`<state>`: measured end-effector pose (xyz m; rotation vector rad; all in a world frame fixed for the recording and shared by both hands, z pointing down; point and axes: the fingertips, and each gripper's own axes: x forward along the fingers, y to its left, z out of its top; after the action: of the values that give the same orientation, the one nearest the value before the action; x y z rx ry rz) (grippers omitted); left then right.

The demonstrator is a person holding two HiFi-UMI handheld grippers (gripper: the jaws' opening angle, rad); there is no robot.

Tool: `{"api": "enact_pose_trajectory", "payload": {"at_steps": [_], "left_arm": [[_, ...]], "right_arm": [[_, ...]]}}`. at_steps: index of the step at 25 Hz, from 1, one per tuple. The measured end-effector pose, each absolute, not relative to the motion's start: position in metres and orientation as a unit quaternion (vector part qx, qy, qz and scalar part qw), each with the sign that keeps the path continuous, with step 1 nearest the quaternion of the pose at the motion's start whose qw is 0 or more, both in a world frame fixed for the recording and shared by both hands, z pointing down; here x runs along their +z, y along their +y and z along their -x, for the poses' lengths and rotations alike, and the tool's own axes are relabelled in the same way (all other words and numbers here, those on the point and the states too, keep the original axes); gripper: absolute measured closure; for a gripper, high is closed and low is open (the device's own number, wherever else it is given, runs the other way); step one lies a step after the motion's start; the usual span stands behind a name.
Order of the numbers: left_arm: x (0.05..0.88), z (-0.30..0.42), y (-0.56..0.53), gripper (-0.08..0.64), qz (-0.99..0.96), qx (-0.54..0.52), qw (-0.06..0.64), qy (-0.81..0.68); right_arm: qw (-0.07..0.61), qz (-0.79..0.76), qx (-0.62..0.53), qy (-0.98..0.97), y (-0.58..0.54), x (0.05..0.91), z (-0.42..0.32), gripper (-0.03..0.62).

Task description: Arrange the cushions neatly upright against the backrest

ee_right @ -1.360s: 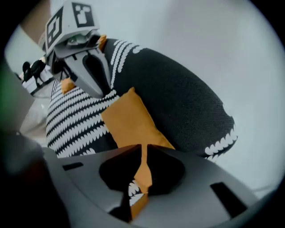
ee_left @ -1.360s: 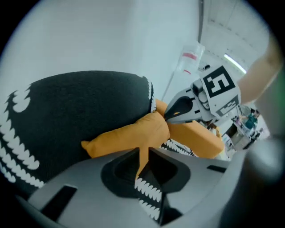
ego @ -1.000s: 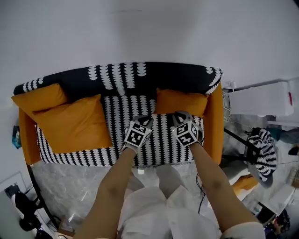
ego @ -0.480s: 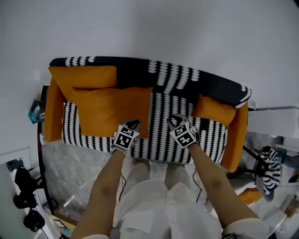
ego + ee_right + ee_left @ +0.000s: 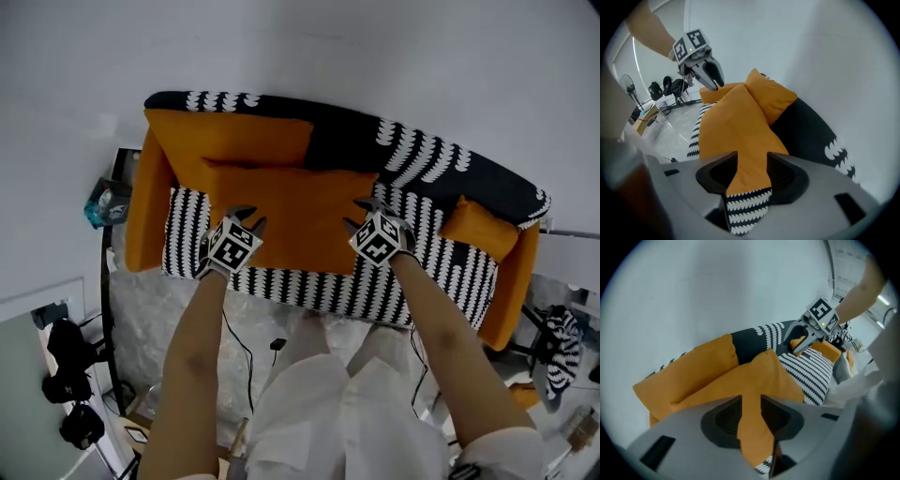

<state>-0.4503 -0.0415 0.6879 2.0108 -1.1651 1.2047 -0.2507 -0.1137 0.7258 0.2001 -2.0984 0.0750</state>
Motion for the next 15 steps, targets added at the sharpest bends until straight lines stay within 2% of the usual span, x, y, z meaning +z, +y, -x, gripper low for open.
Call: {"api": "enact_pose_trajectory", "payload": {"at_steps": [4,7,15], "left_arm": [[0.694,0.488,-0.057,0.35,-0.742,0.501,0.212,-0.391],[0.708,0.506,-0.069,0.308,-0.739,0.529,0.2,-0.366],[0.747,0.519,-0.082,0.293,-0.728,0.597,0.173,-0.289]], "right_arm": [[0.515,-0.052,0.006,-0.856,-0.127,0.74,0.283,0.383],[0.536,-0.029,-0.013,-0.844,-0.136,0.756,0.297,0.366],[0.573,0.012,-0.027,-0.819,-0.151,0.798,0.31,0.33]]}}
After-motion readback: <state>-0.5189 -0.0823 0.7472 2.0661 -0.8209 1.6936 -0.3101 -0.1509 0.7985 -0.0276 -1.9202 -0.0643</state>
